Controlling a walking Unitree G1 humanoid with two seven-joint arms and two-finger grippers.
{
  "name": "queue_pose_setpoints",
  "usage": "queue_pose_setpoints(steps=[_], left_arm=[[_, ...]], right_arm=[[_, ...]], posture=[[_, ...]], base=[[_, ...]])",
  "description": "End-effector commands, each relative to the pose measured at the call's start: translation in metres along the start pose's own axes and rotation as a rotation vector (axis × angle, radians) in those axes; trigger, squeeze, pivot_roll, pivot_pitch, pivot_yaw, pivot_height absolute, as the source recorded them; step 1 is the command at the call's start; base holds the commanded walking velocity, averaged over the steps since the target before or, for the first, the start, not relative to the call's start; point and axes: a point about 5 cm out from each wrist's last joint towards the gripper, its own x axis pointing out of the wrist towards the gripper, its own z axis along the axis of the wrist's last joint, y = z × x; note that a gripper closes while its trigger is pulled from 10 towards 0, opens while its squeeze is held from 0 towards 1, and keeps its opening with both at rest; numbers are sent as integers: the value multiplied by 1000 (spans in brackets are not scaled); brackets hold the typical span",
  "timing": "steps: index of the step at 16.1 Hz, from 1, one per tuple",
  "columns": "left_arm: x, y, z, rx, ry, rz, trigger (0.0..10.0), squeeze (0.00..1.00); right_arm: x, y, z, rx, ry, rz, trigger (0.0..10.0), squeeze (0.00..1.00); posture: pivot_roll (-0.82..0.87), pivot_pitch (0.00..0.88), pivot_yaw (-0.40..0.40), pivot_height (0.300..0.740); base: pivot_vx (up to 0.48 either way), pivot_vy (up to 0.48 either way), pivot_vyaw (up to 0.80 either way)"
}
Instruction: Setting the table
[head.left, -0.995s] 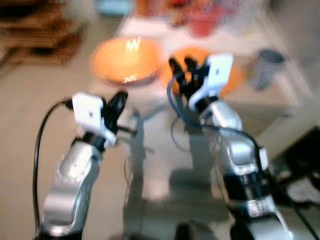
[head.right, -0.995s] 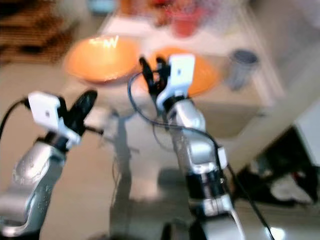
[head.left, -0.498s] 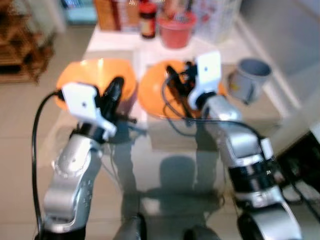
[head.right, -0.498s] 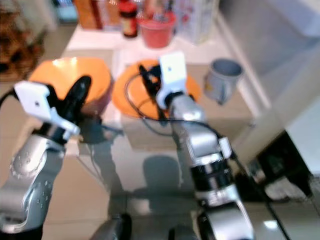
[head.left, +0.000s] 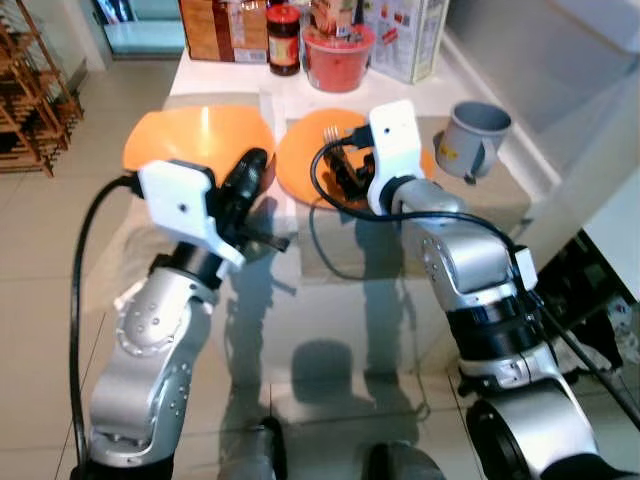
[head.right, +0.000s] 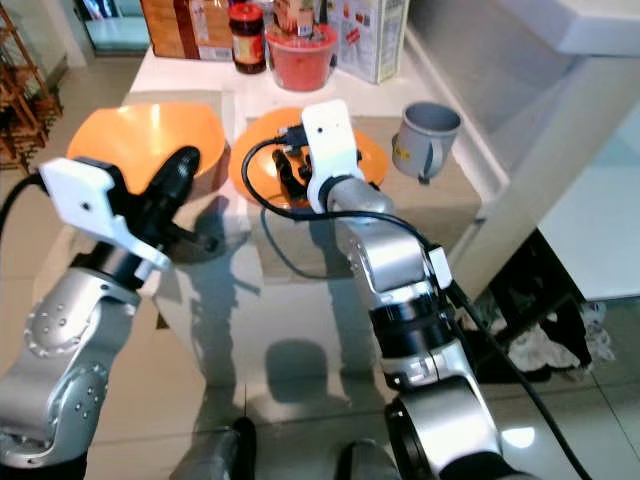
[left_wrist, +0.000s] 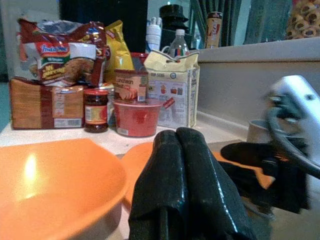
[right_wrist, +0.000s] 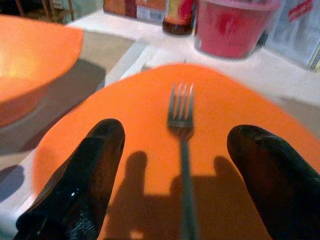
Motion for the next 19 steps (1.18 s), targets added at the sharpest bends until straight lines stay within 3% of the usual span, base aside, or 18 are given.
queue_pose_setpoints(steps=[1,4,6,9,13,17,19], left_arm=[[-5,0,-1,29,12,0,10000,0],[-8,6,-3,61,38,32,10000,0],[-9,5,1,29,15,47,10000,0],[-17,-2,-1,14,40,70,10000,0],[-28,-11,2,-2,60,79,10000,0],[-37,-12,10,-1,61,112,10000,0],[-41,-15,10,-6,70,119,10000,0]], right_arm=[[4,-2,9,24,17,-22,10000,0],[6,-1,23,42,-14,-8,10000,0],[4,2,32,62,-60,8,10000,0],[-3,-1,48,64,-145,-16,10000,0],[0,-9,46,72,-115,-31,10000,0],[5,-12,69,28,-149,-46,10000,0],[9,-20,63,21,-99,-81,10000,0]], posture=[[-75,131,-6,740],[-72,144,-9,740],[-74,165,-9,740],[-79,217,-14,740],[-69,298,-28,740],[-54,331,-45,740],[-52,337,-55,740]], base=[[480,0,0],[480,0,0],[480,0,0],[0,0,0],[0,0,0],[0,0,0],[0,0,0]])
